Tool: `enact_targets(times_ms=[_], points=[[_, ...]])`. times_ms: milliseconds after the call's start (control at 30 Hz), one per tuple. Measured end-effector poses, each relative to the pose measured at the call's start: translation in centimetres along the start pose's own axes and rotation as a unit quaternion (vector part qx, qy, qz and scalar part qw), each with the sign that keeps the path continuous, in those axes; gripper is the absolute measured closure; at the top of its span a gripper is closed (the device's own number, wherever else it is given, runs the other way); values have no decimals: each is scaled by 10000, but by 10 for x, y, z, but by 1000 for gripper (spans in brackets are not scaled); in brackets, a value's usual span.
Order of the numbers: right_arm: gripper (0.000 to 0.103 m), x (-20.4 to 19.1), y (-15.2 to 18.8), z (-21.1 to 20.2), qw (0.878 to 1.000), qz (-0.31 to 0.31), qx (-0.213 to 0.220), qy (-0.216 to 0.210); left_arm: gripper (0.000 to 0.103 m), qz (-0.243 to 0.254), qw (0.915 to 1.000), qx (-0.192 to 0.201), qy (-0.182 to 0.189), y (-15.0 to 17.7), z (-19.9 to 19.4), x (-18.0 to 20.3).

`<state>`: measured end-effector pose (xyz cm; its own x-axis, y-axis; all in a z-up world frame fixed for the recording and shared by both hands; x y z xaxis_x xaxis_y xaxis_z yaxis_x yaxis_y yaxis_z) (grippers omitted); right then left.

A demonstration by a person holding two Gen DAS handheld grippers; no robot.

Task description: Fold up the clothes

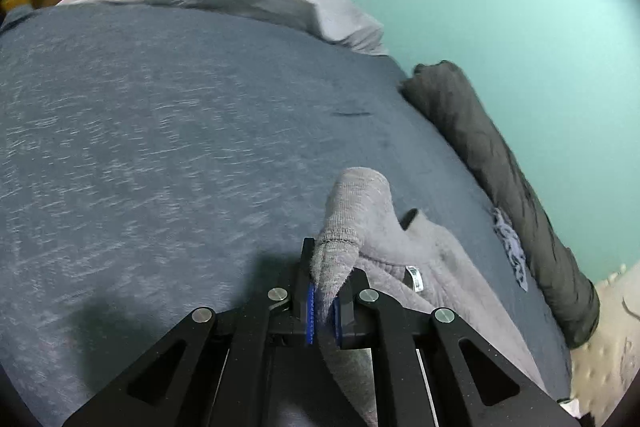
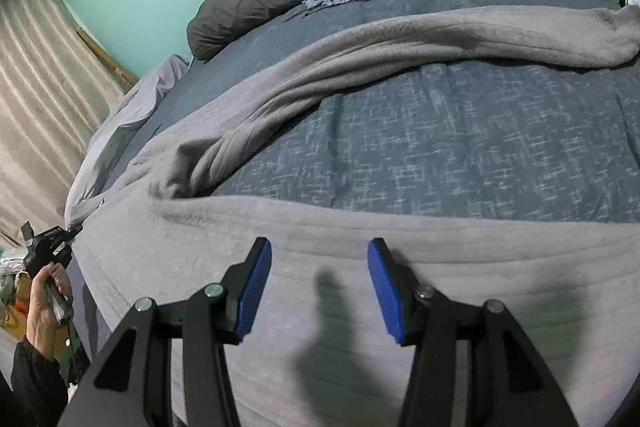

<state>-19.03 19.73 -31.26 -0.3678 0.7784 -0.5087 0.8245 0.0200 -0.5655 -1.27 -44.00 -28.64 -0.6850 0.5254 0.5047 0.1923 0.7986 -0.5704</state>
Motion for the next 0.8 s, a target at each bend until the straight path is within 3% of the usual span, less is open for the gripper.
enact_targets(times_ms=[33,133,200,233,300,333,533,633,800], points=[[52,-3,0,1,10000,-40,-11,-8,97,-55,9999,84,-19,-5,-3,-4],[52,-11,0,1,9998,-180,-26,-33,95,-228,9984,-451,-238,9,18,-18],[52,-14,-1,1,9997,-225,-22,-51,81,-372,9962,-717,-338,16,26,-26],[52,-15,-1,1,9997,-248,-21,-60,78,-381,9963,-684,-364,14,23,-26],[52,-16,-2,1,9996,-263,-14,-79,59,-341,9970,-535,-435,9,12,-23],[52,-15,-3,0,9997,-230,-7,-92,55,-291,9975,-419,-481,5,4,-19],[51,-12,-10,-6,9997,-145,82,-200,53,179,9982,89,-563,-12,-27,30],[51,-10,-15,-10,9995,-113,128,-260,50,-203,9987,-197,-415,-11,-28,26],[50,-6,-22,-15,9991,32,198,-372,50,-43,9974,-147,-705,-15,-31,25]])
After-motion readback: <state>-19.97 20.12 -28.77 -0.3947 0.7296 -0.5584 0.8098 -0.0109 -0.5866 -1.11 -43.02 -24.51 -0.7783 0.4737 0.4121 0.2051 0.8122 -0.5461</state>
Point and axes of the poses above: each gripper's, at about its wrist camera, not at the fingertips, and z roughly the way its jaws point, x to its right, y to its underside, the point moved 4 cm from there along z, roughly the way its jaws point, and after that the axes turned 4 degrees about -y, right-handed, at the moved point
